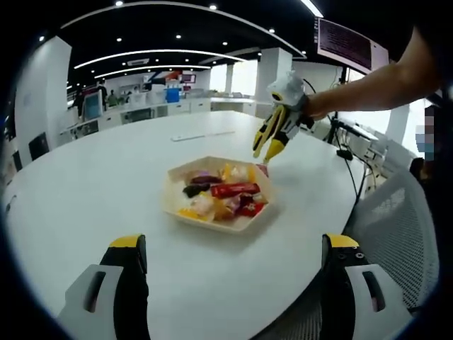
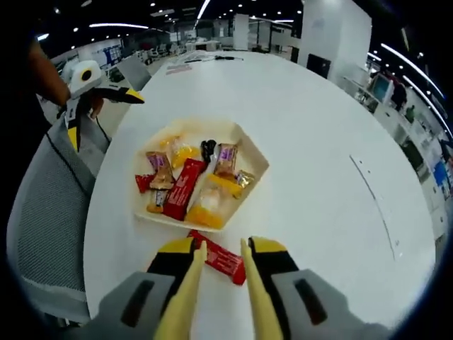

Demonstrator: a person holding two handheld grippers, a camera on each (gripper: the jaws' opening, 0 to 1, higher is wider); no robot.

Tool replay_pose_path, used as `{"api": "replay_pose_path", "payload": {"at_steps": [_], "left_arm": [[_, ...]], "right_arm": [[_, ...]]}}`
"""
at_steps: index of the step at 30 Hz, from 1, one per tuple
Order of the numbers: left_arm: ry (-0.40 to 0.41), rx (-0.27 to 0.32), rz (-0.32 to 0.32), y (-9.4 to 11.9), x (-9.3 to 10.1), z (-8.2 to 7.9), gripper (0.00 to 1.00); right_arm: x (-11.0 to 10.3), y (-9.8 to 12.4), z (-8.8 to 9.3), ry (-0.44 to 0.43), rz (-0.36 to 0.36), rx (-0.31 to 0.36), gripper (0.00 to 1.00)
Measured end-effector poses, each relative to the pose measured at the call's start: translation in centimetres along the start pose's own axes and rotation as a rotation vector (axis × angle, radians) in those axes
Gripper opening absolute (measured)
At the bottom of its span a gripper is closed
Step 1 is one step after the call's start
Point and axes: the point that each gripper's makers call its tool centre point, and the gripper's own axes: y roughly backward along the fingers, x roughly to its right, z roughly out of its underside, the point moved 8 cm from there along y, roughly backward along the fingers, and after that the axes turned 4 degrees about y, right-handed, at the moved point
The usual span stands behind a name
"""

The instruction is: Place the target food into the container with the food tongs after gripping and lifting it, then release it inside without dropping or visibly crushing the food.

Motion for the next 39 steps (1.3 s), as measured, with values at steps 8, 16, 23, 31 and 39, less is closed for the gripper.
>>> {"api": "replay_pose_path", "payload": {"at_steps": [8, 16, 23, 31, 39], "left_arm": [[-0.001, -0.007, 0.005, -0.1, 0.0, 0.1, 1.00], [-0.002, -0.014, 0.012, -0.1, 0.2, 0.2, 1.00], [-0.001, -0.017, 0.009, -0.1, 0.2, 0.2, 1.00], [0.002, -0.015, 0.006, -0.1, 0.1, 0.2, 1.00], [-0.011, -0.028, 0.017, -0.2, 0.3, 0.3, 1.00]], "right_arm": [[0.1, -0.5, 1.0, -0.162, 0.021, 0.075, 0.29], [-0.1, -0.7, 1.1, -0.185, 0.021, 0.079, 0.29], [-0.4, -1.2, 1.2, -0.170, 0.017, 0.059, 0.30], [-2.0, 0.4, 2.6, -0.185, -0.001, 0.030, 0.30], [-3.6, 0.8, 3.3, -0.130, -0.040, -0.026, 0.30]]}}
